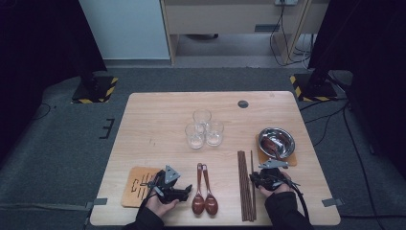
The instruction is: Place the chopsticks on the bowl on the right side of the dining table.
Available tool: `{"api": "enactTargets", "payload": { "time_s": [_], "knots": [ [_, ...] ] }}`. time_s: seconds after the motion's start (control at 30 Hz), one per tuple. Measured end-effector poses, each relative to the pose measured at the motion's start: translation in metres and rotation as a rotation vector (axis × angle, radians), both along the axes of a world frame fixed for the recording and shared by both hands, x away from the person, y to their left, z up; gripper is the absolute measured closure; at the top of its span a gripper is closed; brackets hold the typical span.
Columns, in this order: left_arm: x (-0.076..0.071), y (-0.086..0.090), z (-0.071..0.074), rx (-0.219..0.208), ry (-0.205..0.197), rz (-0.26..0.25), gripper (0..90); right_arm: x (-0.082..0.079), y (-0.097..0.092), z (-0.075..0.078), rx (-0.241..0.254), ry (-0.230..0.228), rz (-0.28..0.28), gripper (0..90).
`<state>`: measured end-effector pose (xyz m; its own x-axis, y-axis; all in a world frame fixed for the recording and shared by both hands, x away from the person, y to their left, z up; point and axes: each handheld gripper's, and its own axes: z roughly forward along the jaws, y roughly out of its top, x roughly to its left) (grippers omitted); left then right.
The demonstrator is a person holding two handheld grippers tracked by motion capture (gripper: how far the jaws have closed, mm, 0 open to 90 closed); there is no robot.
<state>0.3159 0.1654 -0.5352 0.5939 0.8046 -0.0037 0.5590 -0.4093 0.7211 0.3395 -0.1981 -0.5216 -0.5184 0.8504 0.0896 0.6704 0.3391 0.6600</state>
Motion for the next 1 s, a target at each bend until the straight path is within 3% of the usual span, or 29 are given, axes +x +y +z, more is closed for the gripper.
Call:
{"api": "enactTargets", "payload": {
  "time_s": [0.6, 0.9, 1.0],
  "knots": [
    [0.0000, 0.0000, 0.0000, 0.000, 0.000, 0.000, 12.4, 0.0023, -0.0093, 0.0011, -0.018, 0.007, -0.051, 84.1],
    [0.0000, 0.0000, 0.0000, 0.000, 0.000, 0.000, 12.4, 0.0071, -0.0081, -0.0001, -0.019, -0.009, -0.064, 83.8],
    [0.0000, 0.0000, 0.0000, 0.000, 0.000, 0.000, 12.4, 0.0060, -0.0092, -0.0005, -0.024, -0.019, -0.063, 79.8]
  ]
}}
